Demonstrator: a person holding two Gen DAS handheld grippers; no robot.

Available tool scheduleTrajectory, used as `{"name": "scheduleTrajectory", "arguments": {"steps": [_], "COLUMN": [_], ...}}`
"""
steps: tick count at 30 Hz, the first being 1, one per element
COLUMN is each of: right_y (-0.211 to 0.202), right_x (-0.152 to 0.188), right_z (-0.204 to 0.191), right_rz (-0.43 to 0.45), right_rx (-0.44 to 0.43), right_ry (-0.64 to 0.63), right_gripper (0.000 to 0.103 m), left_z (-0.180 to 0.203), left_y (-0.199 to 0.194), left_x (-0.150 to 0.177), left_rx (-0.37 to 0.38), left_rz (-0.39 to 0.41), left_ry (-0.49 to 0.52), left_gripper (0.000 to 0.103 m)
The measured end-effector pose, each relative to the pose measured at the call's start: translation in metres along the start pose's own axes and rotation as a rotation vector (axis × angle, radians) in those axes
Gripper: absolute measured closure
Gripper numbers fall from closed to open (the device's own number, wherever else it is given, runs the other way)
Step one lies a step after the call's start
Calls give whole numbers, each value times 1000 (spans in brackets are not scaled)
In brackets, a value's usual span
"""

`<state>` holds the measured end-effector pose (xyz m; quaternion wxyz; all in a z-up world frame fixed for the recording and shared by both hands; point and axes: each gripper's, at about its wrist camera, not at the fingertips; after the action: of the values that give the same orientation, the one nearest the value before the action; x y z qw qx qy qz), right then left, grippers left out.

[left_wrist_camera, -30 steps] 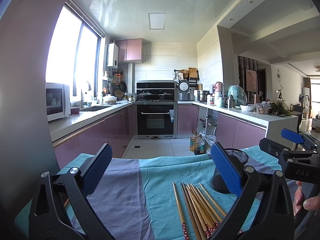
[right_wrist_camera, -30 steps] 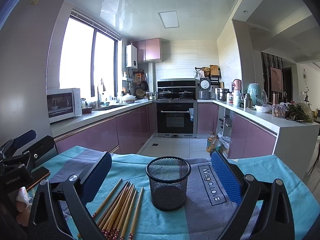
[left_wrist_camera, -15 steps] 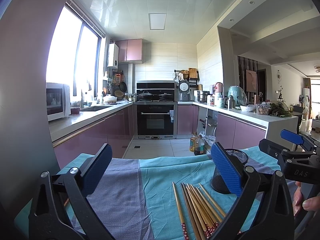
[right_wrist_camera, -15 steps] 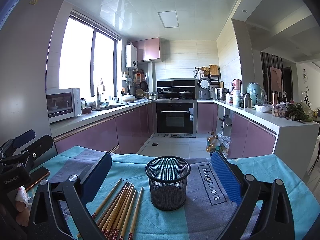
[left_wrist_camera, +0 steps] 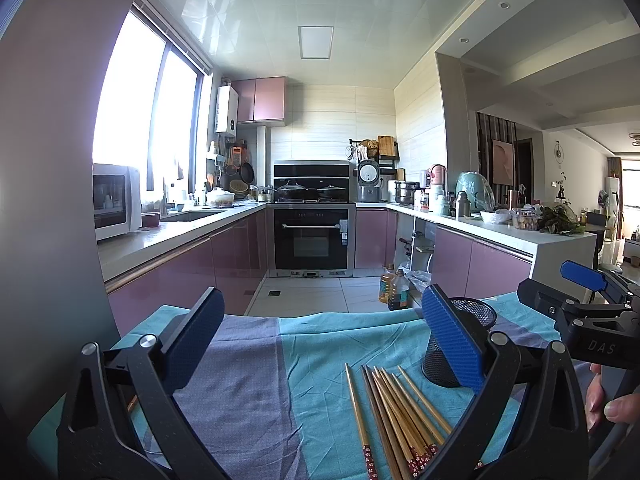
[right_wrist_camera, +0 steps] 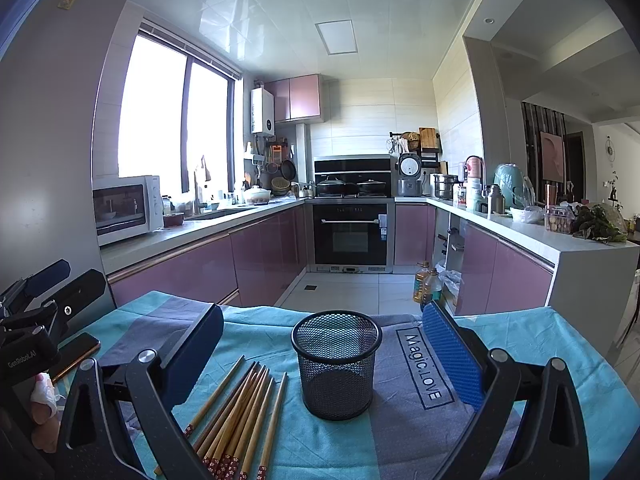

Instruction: Organize utensils

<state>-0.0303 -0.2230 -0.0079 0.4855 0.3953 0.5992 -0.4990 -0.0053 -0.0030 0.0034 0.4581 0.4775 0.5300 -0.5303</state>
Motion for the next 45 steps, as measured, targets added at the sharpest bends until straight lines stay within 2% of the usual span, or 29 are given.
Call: {"name": "scheduleTrajectory", "arguments": {"steps": [35, 40, 45], "right_y": [2, 12, 35], "right_x": [5, 9, 28], "right_z": [-1, -2, -9], "right_rz": [-19, -92, -255], "right_rx": [-22, -65, -118], "right_ry": [5, -6, -35], "right_gripper": [7, 7, 7], "left_z": [1, 2, 0], "left_y": [4, 12, 33], "left_x": [7, 9, 19], "left_rx": [8, 25, 44], "left_rz": [-19, -55, -155], "left_ry": [0, 3, 27], "left_gripper": [6, 6, 6]}}
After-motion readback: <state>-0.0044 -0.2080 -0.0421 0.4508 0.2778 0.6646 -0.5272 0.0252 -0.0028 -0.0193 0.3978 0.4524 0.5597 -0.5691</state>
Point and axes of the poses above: each gripper's, at about its wrist camera, not at the fingertips, and y roughly the way its jaws point, z to its right, x to its underside
